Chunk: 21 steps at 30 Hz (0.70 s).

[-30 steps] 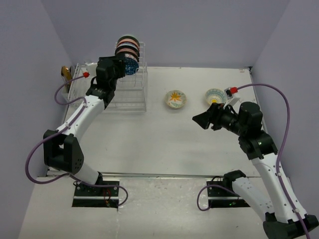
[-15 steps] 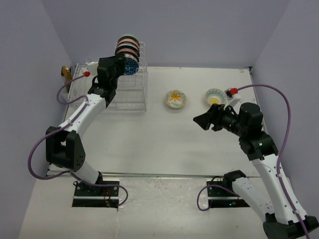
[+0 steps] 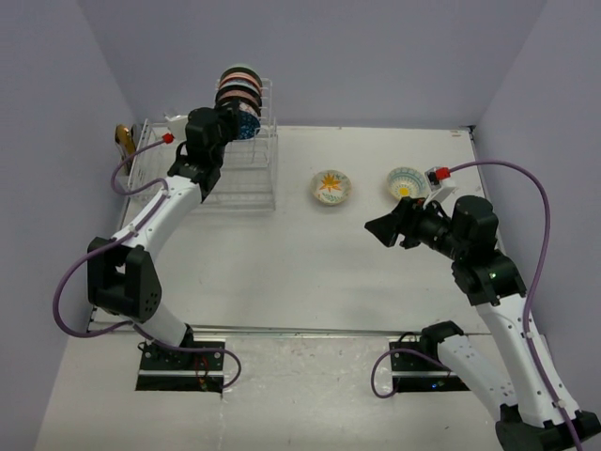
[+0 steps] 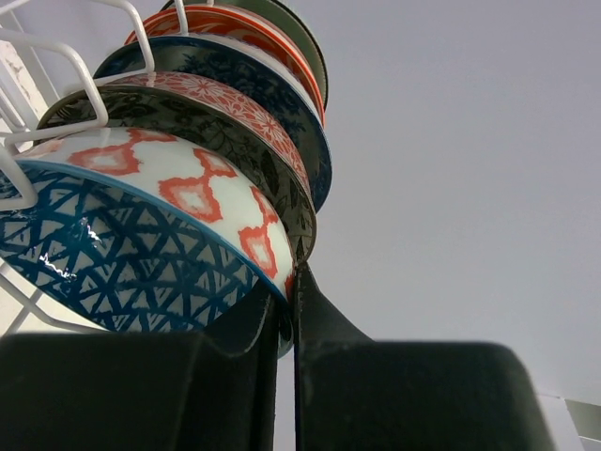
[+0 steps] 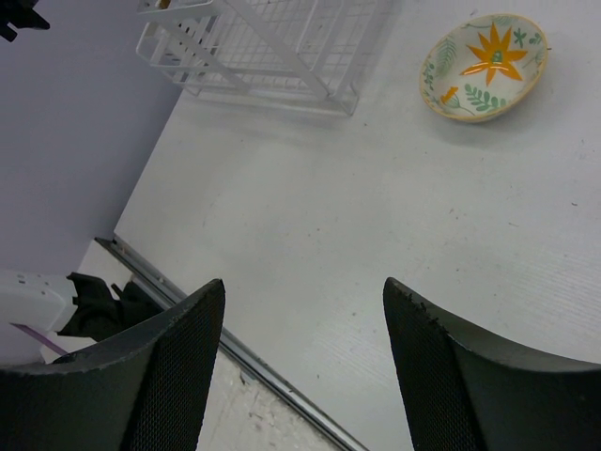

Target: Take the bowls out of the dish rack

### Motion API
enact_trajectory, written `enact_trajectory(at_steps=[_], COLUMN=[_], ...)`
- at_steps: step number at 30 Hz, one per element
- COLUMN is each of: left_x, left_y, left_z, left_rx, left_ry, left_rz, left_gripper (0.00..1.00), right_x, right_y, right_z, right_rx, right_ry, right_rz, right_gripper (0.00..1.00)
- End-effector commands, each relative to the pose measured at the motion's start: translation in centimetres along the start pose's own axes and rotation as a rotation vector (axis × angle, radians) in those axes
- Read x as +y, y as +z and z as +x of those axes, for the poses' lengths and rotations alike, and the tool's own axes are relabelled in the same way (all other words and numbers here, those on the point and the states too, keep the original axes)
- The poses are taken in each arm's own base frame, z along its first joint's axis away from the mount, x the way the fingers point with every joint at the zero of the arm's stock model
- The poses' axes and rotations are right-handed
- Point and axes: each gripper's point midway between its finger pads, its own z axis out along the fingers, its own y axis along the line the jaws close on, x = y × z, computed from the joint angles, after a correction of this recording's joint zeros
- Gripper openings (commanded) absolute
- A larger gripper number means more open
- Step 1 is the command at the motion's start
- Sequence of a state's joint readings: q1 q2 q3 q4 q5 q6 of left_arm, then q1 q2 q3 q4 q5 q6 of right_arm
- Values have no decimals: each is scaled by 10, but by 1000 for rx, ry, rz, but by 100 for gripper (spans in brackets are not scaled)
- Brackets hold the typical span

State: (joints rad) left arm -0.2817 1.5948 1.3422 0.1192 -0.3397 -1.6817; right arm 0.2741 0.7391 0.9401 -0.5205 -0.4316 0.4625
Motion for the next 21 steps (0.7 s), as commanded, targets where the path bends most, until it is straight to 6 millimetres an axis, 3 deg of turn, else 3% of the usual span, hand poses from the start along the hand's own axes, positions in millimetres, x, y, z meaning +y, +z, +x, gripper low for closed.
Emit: enact_trajectory(at_steps=[1,13,17,21], left_x=[-34,-99,-107,-102], left_y=[-10,-48,-57,-69], left_z=[-16,-18,-20,-21], left_rx=[-37,6,10,28], left_ry=[-22,-86,-90,-97], left_rz=[101,297,314,307], left_gripper=[0,0,0,0], right_x=[0,4,4,6], right_y=[-2,1,0,-1], right_z=[-3,-1,-1,-4], right_rx=[-18,6,6,1], right_ry=[-27,-31,-34,-39], right_rz=[3,-26,-26,-32], right_gripper=[70,70,70,70])
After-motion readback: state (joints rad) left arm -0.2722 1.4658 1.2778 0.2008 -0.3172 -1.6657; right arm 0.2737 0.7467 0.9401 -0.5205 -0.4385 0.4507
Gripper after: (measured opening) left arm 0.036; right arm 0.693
